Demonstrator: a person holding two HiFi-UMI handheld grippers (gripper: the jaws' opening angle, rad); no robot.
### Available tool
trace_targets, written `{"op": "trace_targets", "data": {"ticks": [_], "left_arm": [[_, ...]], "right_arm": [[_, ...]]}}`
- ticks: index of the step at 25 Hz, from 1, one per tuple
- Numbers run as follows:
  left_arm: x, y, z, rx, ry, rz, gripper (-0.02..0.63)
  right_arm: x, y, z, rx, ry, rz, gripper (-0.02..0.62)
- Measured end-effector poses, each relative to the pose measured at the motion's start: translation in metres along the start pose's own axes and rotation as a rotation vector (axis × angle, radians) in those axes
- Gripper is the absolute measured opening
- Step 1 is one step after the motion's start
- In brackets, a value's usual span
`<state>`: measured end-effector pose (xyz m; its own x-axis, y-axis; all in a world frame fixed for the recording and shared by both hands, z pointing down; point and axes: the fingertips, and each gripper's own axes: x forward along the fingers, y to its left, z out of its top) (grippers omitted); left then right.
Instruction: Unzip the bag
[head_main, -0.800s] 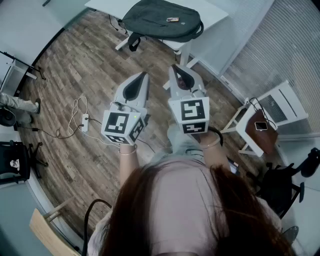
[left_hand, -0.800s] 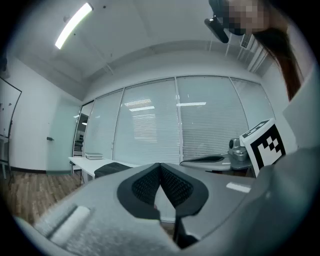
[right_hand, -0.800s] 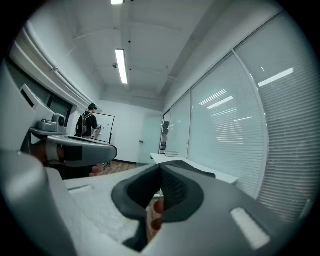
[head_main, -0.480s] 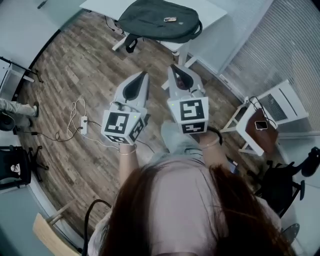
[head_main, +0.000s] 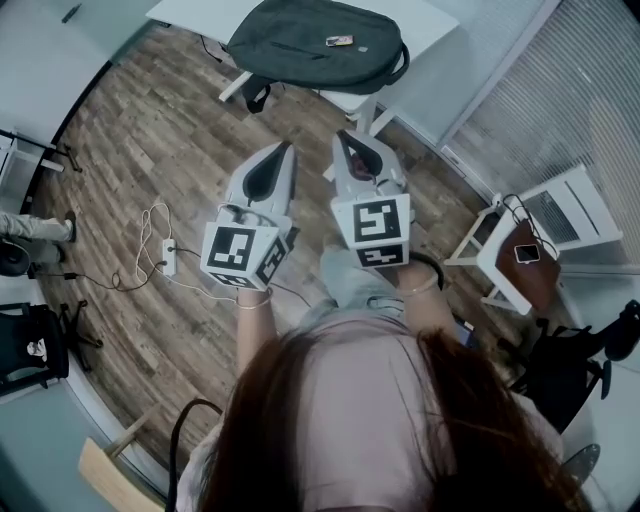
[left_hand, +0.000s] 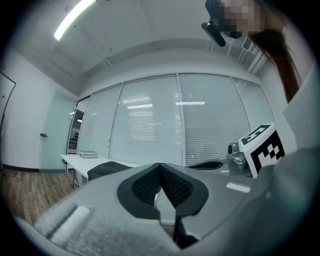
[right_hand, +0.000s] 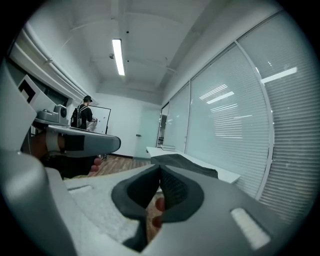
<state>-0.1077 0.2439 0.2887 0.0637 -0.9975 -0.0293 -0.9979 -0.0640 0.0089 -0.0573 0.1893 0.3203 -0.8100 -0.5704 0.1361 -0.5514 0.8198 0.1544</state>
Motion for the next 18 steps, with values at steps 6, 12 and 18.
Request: {"op": "trace_targets", "data": {"ticks": [6,12,18], "left_arm": [[0.030,0.022,-0.017,-0.014,0.022,-0.019,0.009],[0.059,0.044,-0.035,-0.021,0.056,-0.030,0.009],[0.083,0.071,-0.046,-0.036,0.065,-0.021,0.009]], "right_arm": [[0.037,-0.005,-0.016,-0.007,0.034,-0.001,0.005],[0.075,-0.015,-0.028,-0.024,0.067,-0.003,0.005],[0.110,-0.018,-0.040,-0.035,0.110,0.002,0.005]]}}
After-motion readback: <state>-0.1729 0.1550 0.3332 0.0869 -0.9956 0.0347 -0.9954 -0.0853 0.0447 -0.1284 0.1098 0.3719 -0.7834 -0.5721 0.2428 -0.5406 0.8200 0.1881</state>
